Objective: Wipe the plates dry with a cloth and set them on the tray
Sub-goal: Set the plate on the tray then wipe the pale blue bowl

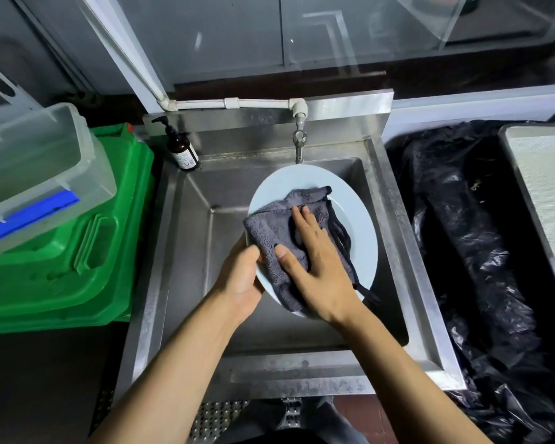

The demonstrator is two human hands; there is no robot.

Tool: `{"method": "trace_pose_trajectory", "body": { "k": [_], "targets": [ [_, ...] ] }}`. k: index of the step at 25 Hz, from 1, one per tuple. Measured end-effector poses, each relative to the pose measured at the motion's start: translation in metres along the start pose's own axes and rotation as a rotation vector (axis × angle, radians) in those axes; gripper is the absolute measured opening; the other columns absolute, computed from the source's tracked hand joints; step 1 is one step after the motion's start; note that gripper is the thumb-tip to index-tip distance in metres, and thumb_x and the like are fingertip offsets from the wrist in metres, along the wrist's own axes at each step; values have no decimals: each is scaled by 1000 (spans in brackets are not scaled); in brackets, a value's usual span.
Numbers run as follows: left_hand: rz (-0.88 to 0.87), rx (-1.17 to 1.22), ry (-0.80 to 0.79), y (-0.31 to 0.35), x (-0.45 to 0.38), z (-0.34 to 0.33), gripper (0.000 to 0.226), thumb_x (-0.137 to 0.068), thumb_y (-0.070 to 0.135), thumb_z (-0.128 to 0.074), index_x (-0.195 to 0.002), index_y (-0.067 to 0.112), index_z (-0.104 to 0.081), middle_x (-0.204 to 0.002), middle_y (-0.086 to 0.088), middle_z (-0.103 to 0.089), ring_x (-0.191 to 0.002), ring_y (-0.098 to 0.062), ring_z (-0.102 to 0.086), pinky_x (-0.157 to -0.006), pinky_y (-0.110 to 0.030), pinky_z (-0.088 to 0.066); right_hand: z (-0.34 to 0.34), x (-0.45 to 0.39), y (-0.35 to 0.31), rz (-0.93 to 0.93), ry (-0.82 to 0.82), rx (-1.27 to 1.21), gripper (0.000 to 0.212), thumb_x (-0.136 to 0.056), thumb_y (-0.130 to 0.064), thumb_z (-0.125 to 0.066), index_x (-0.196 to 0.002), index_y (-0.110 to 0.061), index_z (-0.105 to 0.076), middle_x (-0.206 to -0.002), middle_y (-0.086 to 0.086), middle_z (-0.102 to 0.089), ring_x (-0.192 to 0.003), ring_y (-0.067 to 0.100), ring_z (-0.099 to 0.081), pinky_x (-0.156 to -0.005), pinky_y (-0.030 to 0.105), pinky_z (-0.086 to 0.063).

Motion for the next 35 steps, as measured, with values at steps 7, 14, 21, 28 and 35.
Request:
{"method": "trace_pose_trajectory", "body": {
  "k": [7, 14, 21, 28, 35],
  "targets": [
    [19, 45, 36, 15, -5, 18, 22, -79, 15, -57, -94, 11, -72, -92, -11, -72, -87, -25, -70, -68, -31, -58, 9, 15, 5, 227, -229, 225, 61, -103, -41, -56, -157, -19, -37, -162, -14, -28, -145, -18, -15, -117, 6, -9],
    [32, -99, 3, 17, 4, 32, 48, -56, 4, -48, -100, 15, -65, -94, -5, -74, -80, -19, -71, -61, -26, -54, 8, 11, 41, 57, 127, 531, 50, -106, -29, -52, -151, -6, -47, -157, 8, -46, -147, 20, -41, -125, 31, -22],
    [58, -113, -83, 18, 12, 20, 59, -58, 3, -47, -115, 8, -65, -110, -10, -74, -93, -25, -69, -77, -34, -55, -1, -36, 7, -43, 249, 55, 53, -110, -32, -39, -160, -19, -28, -166, -4, -29, -154, 8, -19, -125, 24, -14],
    [-30, -92, -73, 27, 7, 15, 37, -70, 3, -50, -95, 19, -72, -92, -3, -76, -86, -22, -70, -70, -28, -59, -22, -24, -36, 45, -40, -312, 39, -110, -34, -41, -136, -10, -57, -133, 6, -65, -130, 18, -57, -114, 41, -41],
    [13, -112, -36, 30, 12, 12, 39, -59, 1, -43, -73, 24, -72, -67, -1, -65, -67, -19, -59, -57, -22, -52, -17, -42, -44, 3, -29, -264, 49, -110, -31, -41, -151, -5, -43, -153, 12, -50, -148, 26, -38, -123, 49, -27]
  ]
}}
Point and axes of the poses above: each hand's wrist, its own x-axis away from the middle knuckle, its own z-axis out of the back of the hand, y = z × x, the point moved 1 cm from there along -x, towards the middle knuckle
